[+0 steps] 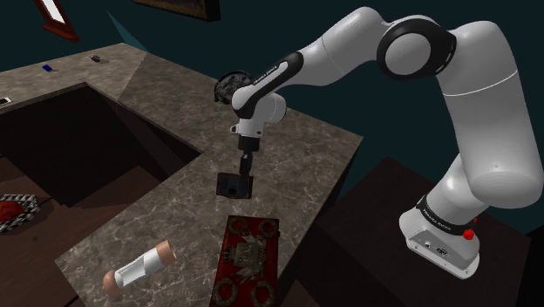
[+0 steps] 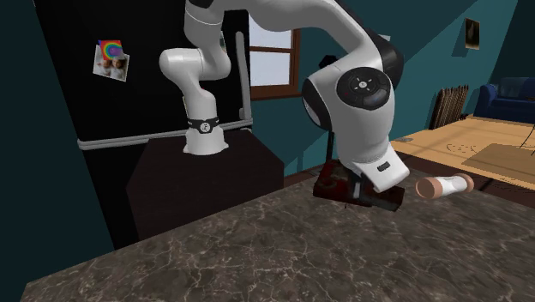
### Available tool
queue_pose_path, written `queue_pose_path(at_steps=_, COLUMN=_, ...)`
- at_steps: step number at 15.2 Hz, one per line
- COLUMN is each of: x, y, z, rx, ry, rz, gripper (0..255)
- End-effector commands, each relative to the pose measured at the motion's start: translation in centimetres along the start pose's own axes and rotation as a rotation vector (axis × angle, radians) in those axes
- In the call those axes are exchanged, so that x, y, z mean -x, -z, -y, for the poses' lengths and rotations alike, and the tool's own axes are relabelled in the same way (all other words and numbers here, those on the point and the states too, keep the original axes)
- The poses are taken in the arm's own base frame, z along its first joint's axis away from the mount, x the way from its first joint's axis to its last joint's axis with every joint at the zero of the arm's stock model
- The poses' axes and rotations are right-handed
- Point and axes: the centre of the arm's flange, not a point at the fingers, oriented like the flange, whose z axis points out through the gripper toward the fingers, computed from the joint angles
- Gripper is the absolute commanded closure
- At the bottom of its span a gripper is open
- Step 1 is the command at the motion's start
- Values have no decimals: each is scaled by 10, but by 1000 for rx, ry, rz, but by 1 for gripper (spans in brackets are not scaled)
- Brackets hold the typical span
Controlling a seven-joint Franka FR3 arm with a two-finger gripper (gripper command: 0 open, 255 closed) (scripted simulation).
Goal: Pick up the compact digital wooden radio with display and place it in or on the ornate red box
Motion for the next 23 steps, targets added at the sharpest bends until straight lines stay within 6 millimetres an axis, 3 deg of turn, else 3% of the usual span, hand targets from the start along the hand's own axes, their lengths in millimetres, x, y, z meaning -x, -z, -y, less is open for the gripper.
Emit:
queue_pose_path(at_steps=1, x=-1, y=10, z=7, rx=0, ry=0, rz=0, gripper=255)
queue_pose_path(at_steps=11, x=-4, y=47, z=38, rx=0, ry=0, rz=0, gripper=255)
queue_pose_path(at_steps=23, x=47, y=-25, z=169, rx=0, ry=0, rz=0, gripper=255)
